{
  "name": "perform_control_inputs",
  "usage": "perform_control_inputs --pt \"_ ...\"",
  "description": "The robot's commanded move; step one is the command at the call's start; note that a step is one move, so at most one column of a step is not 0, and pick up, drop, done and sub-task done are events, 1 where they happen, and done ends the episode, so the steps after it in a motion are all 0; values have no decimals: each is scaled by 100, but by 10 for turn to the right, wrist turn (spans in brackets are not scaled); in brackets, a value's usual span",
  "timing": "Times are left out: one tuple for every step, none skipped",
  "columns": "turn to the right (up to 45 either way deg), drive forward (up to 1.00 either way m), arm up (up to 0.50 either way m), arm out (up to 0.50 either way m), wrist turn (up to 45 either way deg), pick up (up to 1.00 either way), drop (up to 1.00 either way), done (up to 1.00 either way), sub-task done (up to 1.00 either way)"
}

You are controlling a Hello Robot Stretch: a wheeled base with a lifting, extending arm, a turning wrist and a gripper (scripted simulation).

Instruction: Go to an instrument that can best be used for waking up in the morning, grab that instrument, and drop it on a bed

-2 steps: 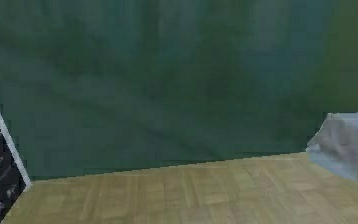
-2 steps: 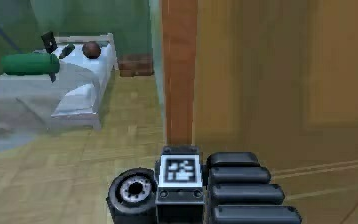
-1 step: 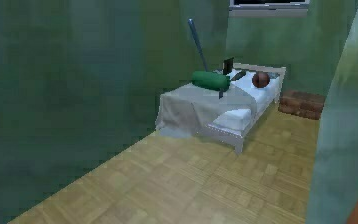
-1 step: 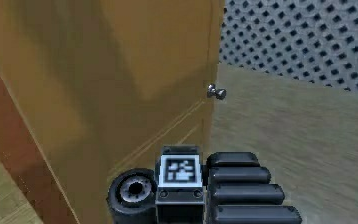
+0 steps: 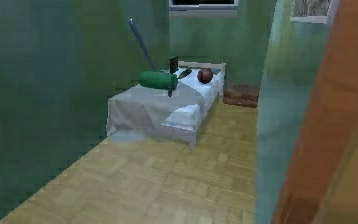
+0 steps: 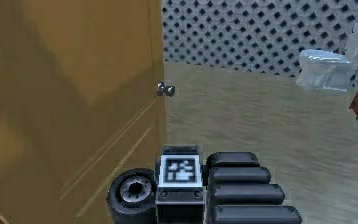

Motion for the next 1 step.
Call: perform_control_inputs --pt "0 35 0 0 0 0 0 0 0"
